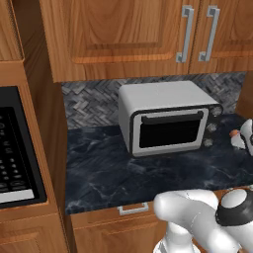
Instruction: Place the onion in the correct fridge rack based on whether it is a fruit or vegetable. Finally, close the fridge door.
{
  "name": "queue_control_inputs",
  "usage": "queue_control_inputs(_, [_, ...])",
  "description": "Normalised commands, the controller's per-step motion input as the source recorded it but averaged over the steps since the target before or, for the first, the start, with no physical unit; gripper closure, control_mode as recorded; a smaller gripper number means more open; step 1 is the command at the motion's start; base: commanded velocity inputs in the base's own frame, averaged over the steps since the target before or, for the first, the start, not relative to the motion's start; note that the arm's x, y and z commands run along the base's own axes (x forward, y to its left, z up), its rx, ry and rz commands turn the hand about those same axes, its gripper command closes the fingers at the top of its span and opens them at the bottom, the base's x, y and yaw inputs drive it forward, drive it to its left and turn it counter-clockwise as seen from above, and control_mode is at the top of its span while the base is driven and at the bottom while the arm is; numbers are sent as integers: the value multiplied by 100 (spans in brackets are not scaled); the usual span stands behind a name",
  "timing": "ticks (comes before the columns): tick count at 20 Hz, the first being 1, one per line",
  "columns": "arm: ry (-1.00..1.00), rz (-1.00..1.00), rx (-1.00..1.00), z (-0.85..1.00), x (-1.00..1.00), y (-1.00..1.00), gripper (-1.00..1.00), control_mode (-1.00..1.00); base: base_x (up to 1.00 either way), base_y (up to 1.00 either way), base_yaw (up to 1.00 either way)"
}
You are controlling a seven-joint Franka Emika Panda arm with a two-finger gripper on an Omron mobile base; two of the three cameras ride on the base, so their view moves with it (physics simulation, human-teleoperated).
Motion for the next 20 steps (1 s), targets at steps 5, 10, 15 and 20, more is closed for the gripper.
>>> queue_control_inputs(5, [0, -34, 26, 0, 11, -77, -100, -100, 0, 0, 0])
queue_control_inputs(10, [-1, -27, 20, 0, 66, -8, -100, -100, 0, 0, 0])
queue_control_inputs(15, [0, -17, 29, -11, 50, -34, -100, -100, 0, 0, 0])
queue_control_inputs(20, [0, -14, 24, -18, 27, -67, -100, -100, 0, 0, 0])
